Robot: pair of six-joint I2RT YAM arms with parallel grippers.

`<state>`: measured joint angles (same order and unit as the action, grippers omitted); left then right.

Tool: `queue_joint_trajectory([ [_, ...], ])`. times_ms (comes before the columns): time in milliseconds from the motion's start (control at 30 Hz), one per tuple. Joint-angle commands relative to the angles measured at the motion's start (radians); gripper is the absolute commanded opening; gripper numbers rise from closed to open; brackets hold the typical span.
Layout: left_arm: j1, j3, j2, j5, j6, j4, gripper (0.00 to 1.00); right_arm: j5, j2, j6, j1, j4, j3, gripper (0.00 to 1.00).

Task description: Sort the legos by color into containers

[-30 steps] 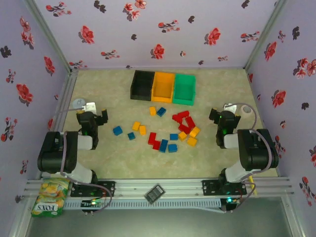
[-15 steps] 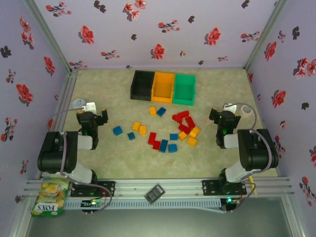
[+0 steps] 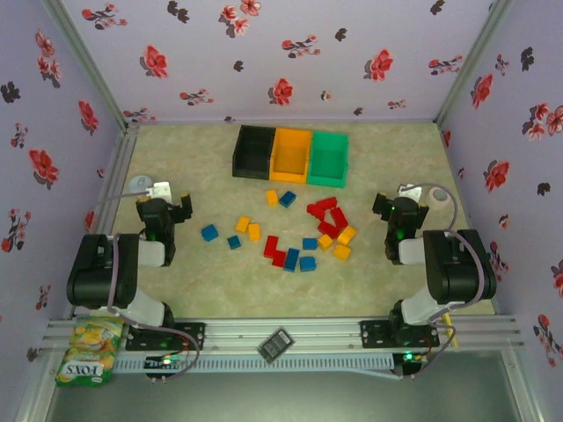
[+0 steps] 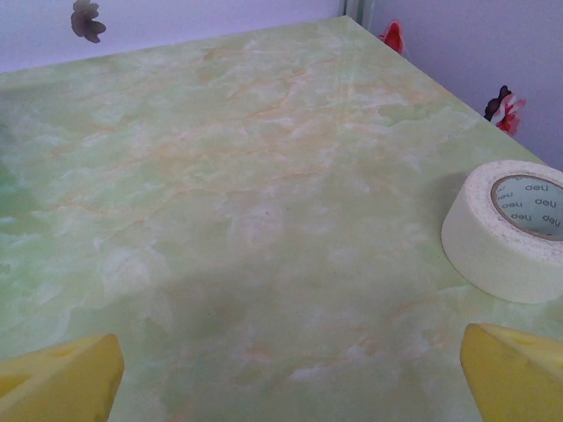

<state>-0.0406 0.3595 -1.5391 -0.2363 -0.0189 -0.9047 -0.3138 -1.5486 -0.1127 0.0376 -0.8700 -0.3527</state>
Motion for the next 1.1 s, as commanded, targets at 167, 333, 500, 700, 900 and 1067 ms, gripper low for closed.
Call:
queue_joint_trajectory([
  [167,-0.015,0.018,0.012,-0.051,0.013,-0.011,1.00,-0.056,0.018,-0.012,0.005,0.006,-0.030,0.99],
  [333,-0.016,0.013,-0.001,-0.051,0.016,-0.034,1.00,-0.056,0.017,-0.012,0.005,0.001,-0.029,0.99],
  [500,-0.031,0.024,0.103,-0.054,0.034,0.072,1.00,-0.056,0.017,-0.011,0.005,0.000,-0.028,0.99],
  [700,-0.073,0.065,0.328,-0.096,0.040,0.246,1.00,-0.041,0.062,0.015,0.014,0.033,-0.036,0.99],
  [900,-0.097,0.245,0.510,-0.100,-0.105,0.515,1.00,-0.079,0.329,-0.006,0.020,0.305,-0.087,0.99],
  [1067,-0.135,0.423,0.527,-0.107,-0.120,0.708,1.00,-0.134,0.537,-0.025,0.032,0.605,-0.211,0.99],
])
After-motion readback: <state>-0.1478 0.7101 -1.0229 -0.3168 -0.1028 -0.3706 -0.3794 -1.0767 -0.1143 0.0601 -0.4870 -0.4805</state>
